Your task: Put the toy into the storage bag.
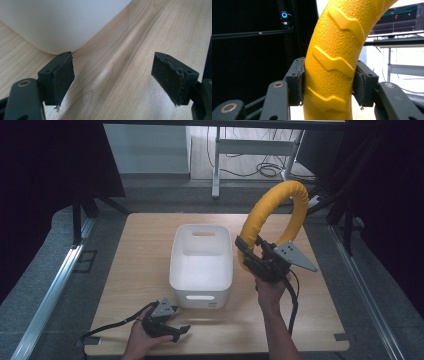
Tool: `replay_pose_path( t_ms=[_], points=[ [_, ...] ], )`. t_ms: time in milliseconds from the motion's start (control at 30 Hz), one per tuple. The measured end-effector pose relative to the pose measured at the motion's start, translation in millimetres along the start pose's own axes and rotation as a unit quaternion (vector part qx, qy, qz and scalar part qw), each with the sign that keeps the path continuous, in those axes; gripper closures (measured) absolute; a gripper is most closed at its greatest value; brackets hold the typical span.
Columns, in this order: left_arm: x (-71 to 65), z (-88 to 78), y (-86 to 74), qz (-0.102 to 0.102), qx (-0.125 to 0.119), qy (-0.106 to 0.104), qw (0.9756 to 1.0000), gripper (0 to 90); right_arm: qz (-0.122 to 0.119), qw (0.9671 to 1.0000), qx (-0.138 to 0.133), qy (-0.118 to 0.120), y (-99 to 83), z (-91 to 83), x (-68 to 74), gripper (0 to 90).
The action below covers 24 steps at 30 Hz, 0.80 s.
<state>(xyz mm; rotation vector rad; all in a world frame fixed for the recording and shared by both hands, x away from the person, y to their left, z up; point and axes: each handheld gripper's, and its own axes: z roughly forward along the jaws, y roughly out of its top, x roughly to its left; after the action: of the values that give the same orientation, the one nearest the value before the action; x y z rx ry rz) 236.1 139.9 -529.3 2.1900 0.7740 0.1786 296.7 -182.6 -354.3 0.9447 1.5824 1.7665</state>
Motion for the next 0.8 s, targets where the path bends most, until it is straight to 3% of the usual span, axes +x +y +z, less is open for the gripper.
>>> replay_pose_path(
  t_ms=[267,800],
  points=[
    [0.3,-0.4,0.1,0.001,0.001,0.000,1.0000,18.5,-0.011,0.9998,-0.013,0.001,13.6,6.5,13.6,49.8],
    [1.2,-2.7,0.4,0.004,0.000,0.003,1.0000,18.5,-0.032,0.9985,-0.028,0.033,38.8,26.0,43.5,49.6]
  ],
)
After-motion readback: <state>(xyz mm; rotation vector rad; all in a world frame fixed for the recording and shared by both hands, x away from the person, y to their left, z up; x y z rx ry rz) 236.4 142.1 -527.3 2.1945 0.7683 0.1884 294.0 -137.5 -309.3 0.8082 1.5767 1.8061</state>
